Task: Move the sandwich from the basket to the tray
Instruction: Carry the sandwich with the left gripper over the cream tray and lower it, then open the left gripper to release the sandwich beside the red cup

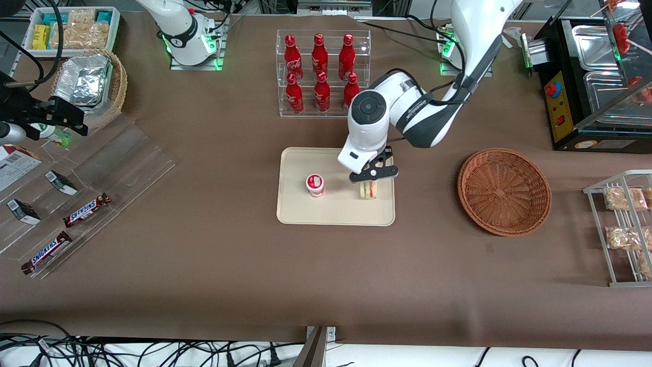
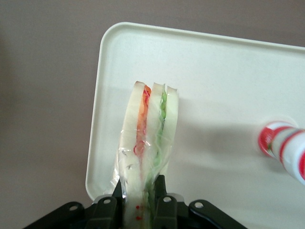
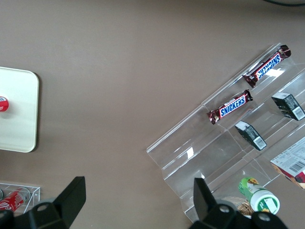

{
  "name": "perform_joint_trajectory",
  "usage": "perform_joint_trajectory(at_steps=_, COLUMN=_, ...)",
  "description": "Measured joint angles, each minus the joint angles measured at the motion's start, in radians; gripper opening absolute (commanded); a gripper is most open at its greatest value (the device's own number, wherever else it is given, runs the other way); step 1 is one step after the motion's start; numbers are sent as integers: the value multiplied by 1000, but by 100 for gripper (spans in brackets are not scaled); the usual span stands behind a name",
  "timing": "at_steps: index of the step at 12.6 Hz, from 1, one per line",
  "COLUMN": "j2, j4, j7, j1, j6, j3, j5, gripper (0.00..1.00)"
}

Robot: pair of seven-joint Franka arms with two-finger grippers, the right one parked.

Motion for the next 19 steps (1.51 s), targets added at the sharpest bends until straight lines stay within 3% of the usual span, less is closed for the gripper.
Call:
perform_joint_trajectory(at_steps=2, j2=33, j4=6, j7=-26, j1=0, j6=28, j3=3, j5=32, gripper=27)
perform_joint_trajectory(at_steps=9, j2=79, j4=52, j7=-31, j1=-3, j6=31, j3=6, j5=33, gripper=29)
perform_joint_trajectory(at_steps=11, j2=91, j4=61, j7=-32, j1=-7, j6=31, j3=6, j5=33, gripper=33)
perform_joint_trajectory(at_steps=12, j2=94, j4=62, j7=-32, j1=-8, j6=31, j3=7, j5=33, gripper=42)
perform_joint_trajectory(at_steps=13, j2=95, j4=62, j7=-33, j1=-9, j6=31, j3=7, j5=35, gripper=72)
perform_joint_trajectory(at_steps=14, j2=95, j4=62, j7=-33, j1=-9, j6=31, j3=8, j5=46, gripper=94)
perform_joint_trajectory(at_steps=15, j2=95, j4=63, j7=-35, j1=-9, j6=31, j3=8, j5=63, gripper=100)
perform_joint_trajectory(at_steps=19, j2=93, j4=77, j7=-36, j1=-6, j6=29, j3=13, j5=70, gripper=100)
